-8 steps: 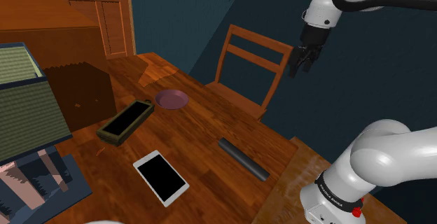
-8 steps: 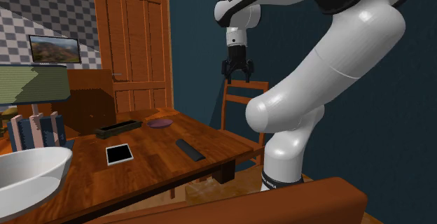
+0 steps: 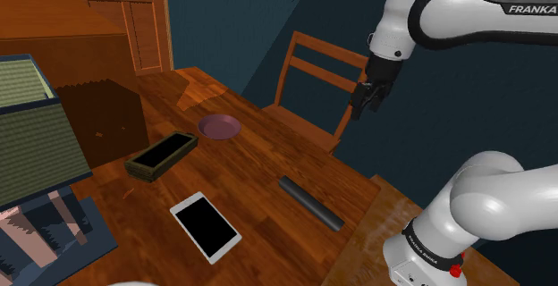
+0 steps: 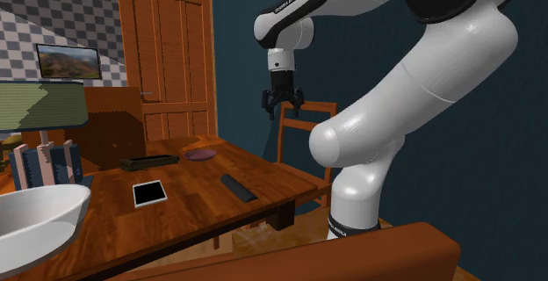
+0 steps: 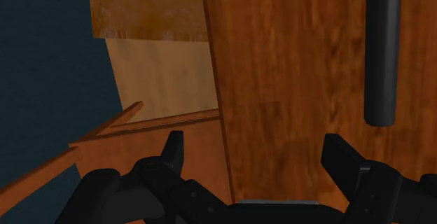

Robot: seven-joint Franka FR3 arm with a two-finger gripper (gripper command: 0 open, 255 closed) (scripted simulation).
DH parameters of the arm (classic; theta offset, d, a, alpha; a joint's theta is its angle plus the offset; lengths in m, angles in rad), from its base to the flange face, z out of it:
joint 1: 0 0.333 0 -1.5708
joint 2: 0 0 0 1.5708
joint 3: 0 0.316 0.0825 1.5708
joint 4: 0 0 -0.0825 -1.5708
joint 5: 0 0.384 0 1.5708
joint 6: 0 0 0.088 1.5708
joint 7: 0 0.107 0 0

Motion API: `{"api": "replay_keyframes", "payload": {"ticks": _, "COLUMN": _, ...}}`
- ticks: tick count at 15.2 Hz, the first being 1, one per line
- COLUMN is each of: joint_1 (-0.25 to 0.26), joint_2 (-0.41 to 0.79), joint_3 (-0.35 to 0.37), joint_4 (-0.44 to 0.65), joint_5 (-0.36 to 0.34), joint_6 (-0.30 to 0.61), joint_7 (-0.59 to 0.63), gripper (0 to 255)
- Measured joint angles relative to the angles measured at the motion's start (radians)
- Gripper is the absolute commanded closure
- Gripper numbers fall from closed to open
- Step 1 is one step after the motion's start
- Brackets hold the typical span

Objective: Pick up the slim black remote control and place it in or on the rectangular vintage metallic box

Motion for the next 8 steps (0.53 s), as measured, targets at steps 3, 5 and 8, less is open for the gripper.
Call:
{"api": "replay_keyframes", "payload": {"ticks": 3, "joint_1": 0.035, "joint_2": 0.001, "joint_3": 0.058, "joint_4": -0.053, "joint_5": 0.040, "joint_6": 0.061, "joint_7": 0.052, "gripper": 0}}
{"api": "replay_keyframes", "payload": {"ticks": 5, "joint_1": 0.059, "joint_2": 0.014, "joint_3": 0.098, "joint_4": -0.077, "joint_5": 0.066, "joint_6": 0.103, "joint_7": 0.086, "gripper": 0}}
{"api": "replay_keyframes", "payload": {"ticks": 8, "joint_1": 0.095, "joint_2": 0.045, "joint_3": 0.162, "joint_4": -0.120, "joint_5": 0.106, "joint_6": 0.183, "joint_7": 0.140, "gripper": 0}}
